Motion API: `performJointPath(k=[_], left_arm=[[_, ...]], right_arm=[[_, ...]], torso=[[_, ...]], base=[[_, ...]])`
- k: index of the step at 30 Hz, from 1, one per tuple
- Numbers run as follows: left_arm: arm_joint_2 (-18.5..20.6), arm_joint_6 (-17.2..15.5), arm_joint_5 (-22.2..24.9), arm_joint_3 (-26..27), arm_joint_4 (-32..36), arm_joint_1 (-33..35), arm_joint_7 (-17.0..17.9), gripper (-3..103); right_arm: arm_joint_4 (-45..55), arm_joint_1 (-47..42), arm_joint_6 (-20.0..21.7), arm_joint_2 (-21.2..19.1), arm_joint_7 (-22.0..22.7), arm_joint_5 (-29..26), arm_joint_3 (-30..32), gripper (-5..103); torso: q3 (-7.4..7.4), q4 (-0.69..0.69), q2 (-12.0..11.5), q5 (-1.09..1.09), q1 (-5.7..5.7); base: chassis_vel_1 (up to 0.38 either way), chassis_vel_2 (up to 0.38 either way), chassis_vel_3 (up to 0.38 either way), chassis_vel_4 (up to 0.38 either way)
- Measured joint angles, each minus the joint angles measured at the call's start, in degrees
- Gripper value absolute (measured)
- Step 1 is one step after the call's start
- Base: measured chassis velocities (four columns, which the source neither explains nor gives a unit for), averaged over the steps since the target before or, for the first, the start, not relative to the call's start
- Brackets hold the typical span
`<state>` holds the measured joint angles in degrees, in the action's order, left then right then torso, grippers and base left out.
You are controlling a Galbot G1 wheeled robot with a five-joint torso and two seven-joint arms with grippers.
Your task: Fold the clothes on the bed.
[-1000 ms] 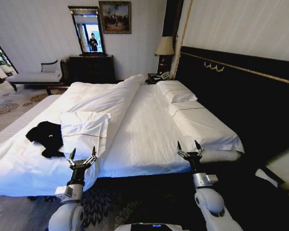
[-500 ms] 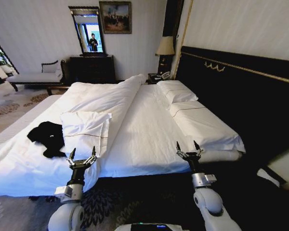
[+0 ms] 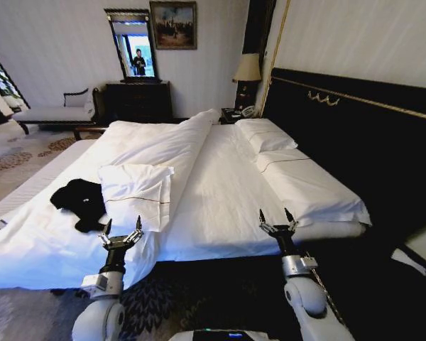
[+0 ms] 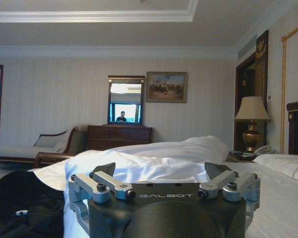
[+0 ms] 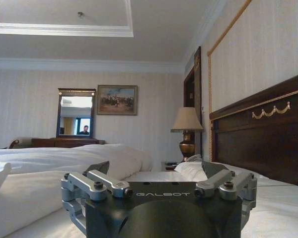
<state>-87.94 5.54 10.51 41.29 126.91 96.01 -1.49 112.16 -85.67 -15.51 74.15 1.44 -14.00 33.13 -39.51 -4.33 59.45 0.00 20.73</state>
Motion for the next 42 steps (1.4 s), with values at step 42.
performJointPath(k=[42], left_arm=[[-0.09,0.51,-0.20,0.07,1.00,0.78,-0.09,100]], right_arm=[[0.64,-0.61,-0.31,0.52,-0.04,0.25,0.16,100]], torso=[[0.00,0.00,0.00,0.00,0.00]], base=[[0.074,0.105,-0.072,-0.103]])
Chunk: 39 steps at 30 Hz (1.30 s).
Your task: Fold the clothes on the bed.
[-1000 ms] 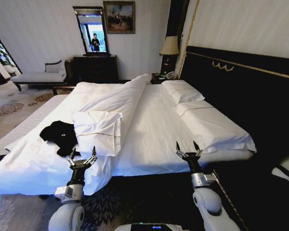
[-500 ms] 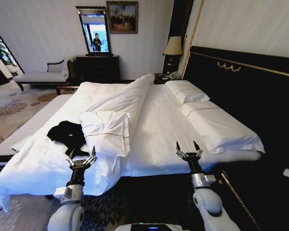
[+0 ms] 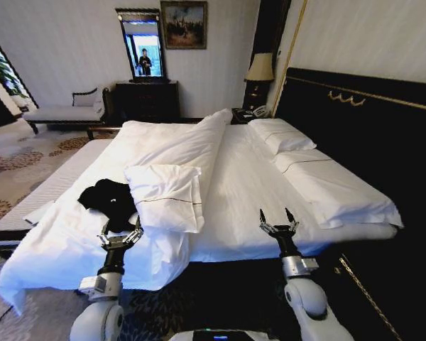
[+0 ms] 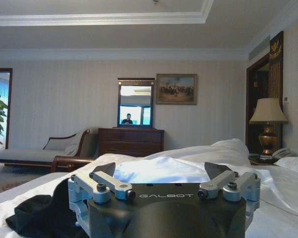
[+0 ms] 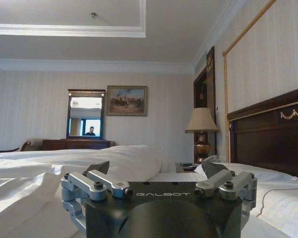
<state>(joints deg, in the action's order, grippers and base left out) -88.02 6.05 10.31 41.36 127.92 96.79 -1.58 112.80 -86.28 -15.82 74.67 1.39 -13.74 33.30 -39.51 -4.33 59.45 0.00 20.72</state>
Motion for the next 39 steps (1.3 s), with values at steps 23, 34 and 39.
performJointPath(k=[23,34,39], left_arm=[[-0.12,0.12,-0.16,0.10,-0.14,0.01,-0.05,100],[-0.15,0.19,-0.27,0.18,-0.13,0.14,-0.06,100],[-0.18,0.25,-0.37,0.17,-0.12,0.25,-0.06,100]], right_arm=[[-0.52,0.26,-0.11,0.16,0.01,0.24,-0.54,100],[-0.98,0.61,-1.04,0.23,0.91,-0.52,-1.26,100],[-1.11,0.85,-1.83,0.30,0.67,-1.52,-1.53,100]], torso=[[0.00,0.01,0.00,0.00,0.00],[0.00,0.01,0.00,-0.01,0.00],[0.00,-0.01,0.00,0.02,-0.01]], base=[[0.057,0.110,-0.064,-0.113],[0.041,0.073,-0.045,-0.071],[0.000,0.000,0.000,0.000]])
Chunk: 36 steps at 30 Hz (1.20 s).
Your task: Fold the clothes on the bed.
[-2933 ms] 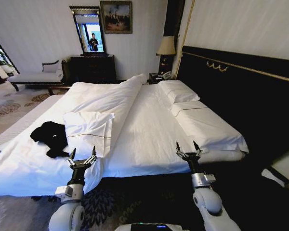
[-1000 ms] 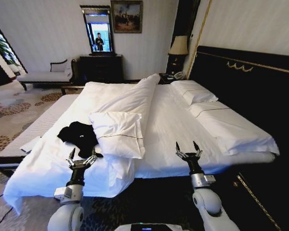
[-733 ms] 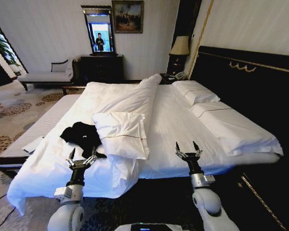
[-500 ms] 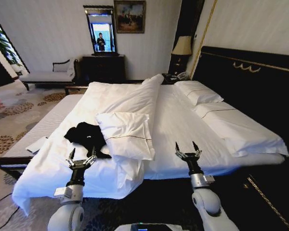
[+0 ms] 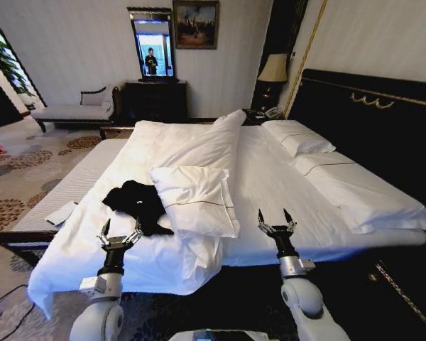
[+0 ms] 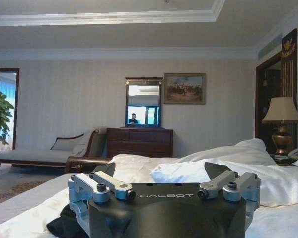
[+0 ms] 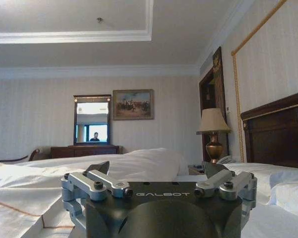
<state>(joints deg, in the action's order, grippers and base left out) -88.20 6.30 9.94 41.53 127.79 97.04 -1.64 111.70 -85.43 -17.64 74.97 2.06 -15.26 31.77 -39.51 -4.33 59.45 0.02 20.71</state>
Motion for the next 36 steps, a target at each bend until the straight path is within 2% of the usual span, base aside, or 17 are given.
performJointPath(k=[17,22,24,25,28,29,30,31,32,34,35,36], left_arm=[[0.04,0.13,-0.06,0.14,0.19,0.20,0.00,100],[0.22,0.16,0.20,0.55,0.24,0.17,0.01,100],[0.34,0.16,0.29,0.87,0.68,0.17,0.01,100],[0.34,0.16,0.29,0.87,0.68,0.17,0.01,100],[0.54,0.17,0.33,1.47,1.87,0.59,0.05,100],[0.54,0.17,0.33,1.47,1.87,0.59,0.05,100],[0.58,0.18,0.35,1.62,2.24,0.75,0.06,100],[0.57,0.18,0.36,1.78,2.74,0.93,0.10,100],[0.57,0.18,0.37,1.83,2.93,1.00,0.10,100],[0.42,0.19,0.36,2.01,3.45,1.25,0.17,100],[0.42,0.19,0.36,2.01,3.45,1.25,0.17,100],[0.31,0.19,0.34,2.11,3.79,1.51,0.22,100]], right_arm=[[-0.56,0.16,0.20,-0.02,-0.03,0.47,-0.43,100],[-1.39,1.57,-0.29,-0.62,0.49,-2.03,-1.92,100],[-1.81,3.34,0.26,-2.14,1.40,-7.61,-3.41,100],[-1.81,3.34,0.26,-2.14,1.40,-7.61,-3.41,100],[-2.05,7.56,3.14,-7.25,5.05,-18.71,-6.54,100],[-2.05,7.56,3.14,-7.25,5.05,-18.71,-6.54,100],[-2.01,9.27,4.43,-9.39,6.16,-23.53,-7.64,100],[-1.92,12.50,6.50,-12.23,7.65,-31.06,-9.33,100],[-1.99,14.13,7.24,-13.29,8.30,-34.23,-10.08,100],[-2.83,19.61,9.89,-15.66,9.81,-44.84,-12.23,100],[-2.83,19.61,9.89,-15.66,9.81,-44.84,-12.23,100],[-4.17,23.80,12.33,-16.62,10.34,-52.25,-13.60,100]], torso=[[0.00,0.00,0.00,-0.02,0.00],[0.00,0.00,0.00,-0.01,0.01],[-0.01,0.01,-0.02,-0.01,0.04],[-0.01,0.01,-0.02,-0.01,0.04],[-0.01,0.01,-0.01,-0.02,0.03],[-0.01,0.01,-0.01,-0.02,0.03],[-0.01,0.00,-0.01,-0.01,0.02],[0.00,-0.01,0.00,-0.02,0.00],[0.00,0.00,0.00,-0.01,0.00],[0.00,0.02,0.00,-0.01,-0.01],[0.00,0.02,0.00,-0.01,-0.01],[0.00,0.02,0.00,-0.02,0.01]], base=[[-0.009,0.004,0.003,-0.010],[-0.051,0.066,0.062,-0.062],[-0.044,0.058,0.019,-0.054],[-0.044,0.058,0.007,-0.054],[0.000,0.000,0.000,0.000],[0.000,0.000,0.000,0.000],[0.000,0.000,0.000,0.000],[0.000,0.000,0.000,0.000],[0.000,0.000,0.000,0.000],[0.000,0.000,0.000,0.000],[0.000,0.000,0.000,0.000],[0.000,0.000,0.000,0.000]])
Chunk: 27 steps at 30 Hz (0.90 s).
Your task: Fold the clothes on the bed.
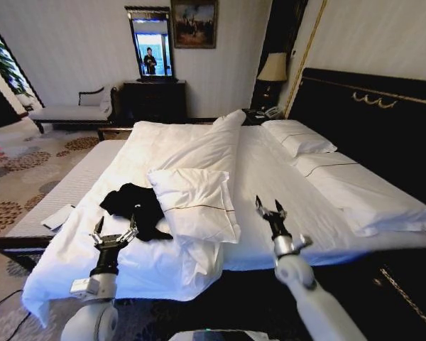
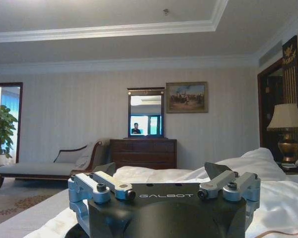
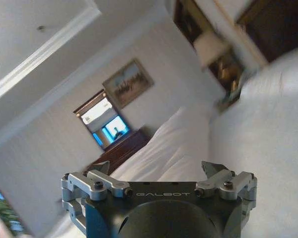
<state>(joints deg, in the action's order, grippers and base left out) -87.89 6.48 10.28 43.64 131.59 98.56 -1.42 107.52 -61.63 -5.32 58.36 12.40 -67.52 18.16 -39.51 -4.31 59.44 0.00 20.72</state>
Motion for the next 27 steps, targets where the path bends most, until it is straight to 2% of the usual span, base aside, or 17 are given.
performJointPath(k=[1,2,6,7,11,17,27], left_arm=[[-0.07,0.00,-0.03,0.09,0.23,0.22,0.02,100],[-0.07,0.00,-0.03,0.09,0.23,0.22,0.02,100],[-0.17,0.00,-0.08,0.83,0.89,1.09,0.18,100],[-0.17,0.00,-0.08,0.83,0.89,1.09,0.18,100],[-0.37,0.00,-0.41,1.39,0.93,1.56,0.22,100],[-0.76,0.00,-0.99,1.86,0.68,1.72,0.24,100],[-1.03,0.00,-1.07,2.67,0.41,1.70,0.27,100]], right_arm=[[-1.21,2.33,1.35,-0.25,0.14,-3.30,-0.82,100],[-1.21,2.33,1.35,-0.25,0.14,-3.30,-0.82,100],[-8.17,10.55,6.09,0.63,1.41,-10.35,-4.77,100],[-8.17,10.55,6.09,0.63,1.41,-10.35,-4.77,100],[-14.28,16.85,10.27,3.48,2.75,-14.98,-7.60,100],[-20.89,22.98,13.00,7.24,2.55,-16.79,-11.41,100],[-27.11,27.99,14.58,11.16,1.64,-16.84,-15.75,100]], torso=[[0.00,0.00,0.00,-0.01,0.01],[0.00,0.00,0.00,-0.01,0.01],[0.00,-0.01,0.00,0.00,0.01],[0.00,-0.01,0.00,0.00,0.01],[0.00,-0.01,0.00,0.00,0.00],[-0.01,-0.01,0.00,-0.01,0.01],[0.00,-0.01,0.00,-0.01,0.01]], base=[[0.000,0.000,0.000,0.000],[0.000,0.000,0.000,0.000],[0.000,0.000,0.000,0.000],[0.000,0.000,0.000,0.000],[0.000,0.000,0.000,0.000],[0.000,0.000,0.000,0.000],[0.000,0.000,0.000,0.000]])
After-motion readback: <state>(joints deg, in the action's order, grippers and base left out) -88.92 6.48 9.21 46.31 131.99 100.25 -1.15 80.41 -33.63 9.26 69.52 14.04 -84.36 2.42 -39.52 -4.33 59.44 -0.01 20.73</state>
